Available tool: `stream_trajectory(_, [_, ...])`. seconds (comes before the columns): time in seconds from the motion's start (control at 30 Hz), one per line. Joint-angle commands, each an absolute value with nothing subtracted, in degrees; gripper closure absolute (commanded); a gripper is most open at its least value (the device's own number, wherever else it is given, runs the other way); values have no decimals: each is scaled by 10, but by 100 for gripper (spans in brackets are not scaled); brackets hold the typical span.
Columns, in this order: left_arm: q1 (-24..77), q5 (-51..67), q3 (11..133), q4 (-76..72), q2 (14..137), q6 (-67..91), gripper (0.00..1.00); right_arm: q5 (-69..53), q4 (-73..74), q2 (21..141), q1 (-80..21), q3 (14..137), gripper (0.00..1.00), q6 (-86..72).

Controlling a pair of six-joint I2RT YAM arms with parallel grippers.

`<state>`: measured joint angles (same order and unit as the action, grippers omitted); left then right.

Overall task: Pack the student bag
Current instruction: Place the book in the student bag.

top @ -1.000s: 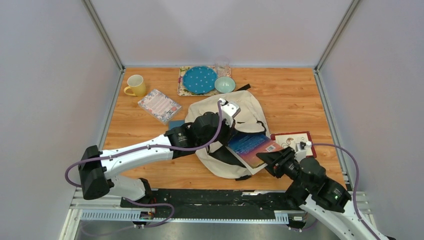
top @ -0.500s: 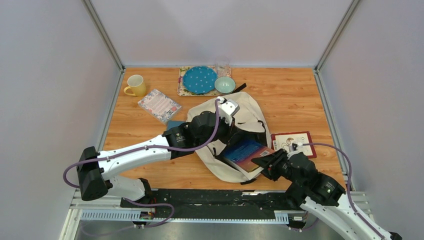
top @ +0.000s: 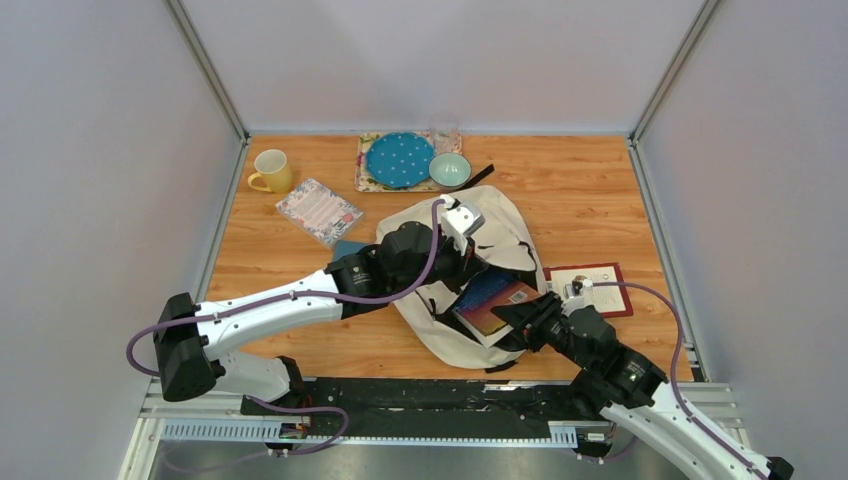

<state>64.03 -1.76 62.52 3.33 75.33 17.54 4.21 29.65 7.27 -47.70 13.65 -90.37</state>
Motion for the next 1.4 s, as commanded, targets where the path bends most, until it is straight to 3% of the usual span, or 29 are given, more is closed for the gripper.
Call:
stream_trajectory(0.0, [642,11,628,-46,734,173,100,77,78,73,-478,172,100,-860])
stream_trajectory(0.3, [642,28,622,-61,736,170,100,115,11,68,-478,153,100,-848])
stream_trajectory(0.93, [642,44,637,-72,742,172,100,182,-184,296,-478,147,100,-773])
stream_trajectory(1.1, [642,40,631,-76,741,175,100,215,-156,351,-478,153,99,-805])
stream_trajectory(1.23, [642,35,617,-77,735,177,100,226,57,372,-478,180,88,-856])
stream_trajectory(1.3, [642,26,604,-77,729,177,100,214,82,365,-478,165,80,-857])
stream_trajectory(1.33, [642,24,599,-77,728,177,100,212,111,360,-478,159,63,-858])
stream_trajectory(1.37, [642,20,590,-78,724,178,100,211,126,347,-477,153,53,-861])
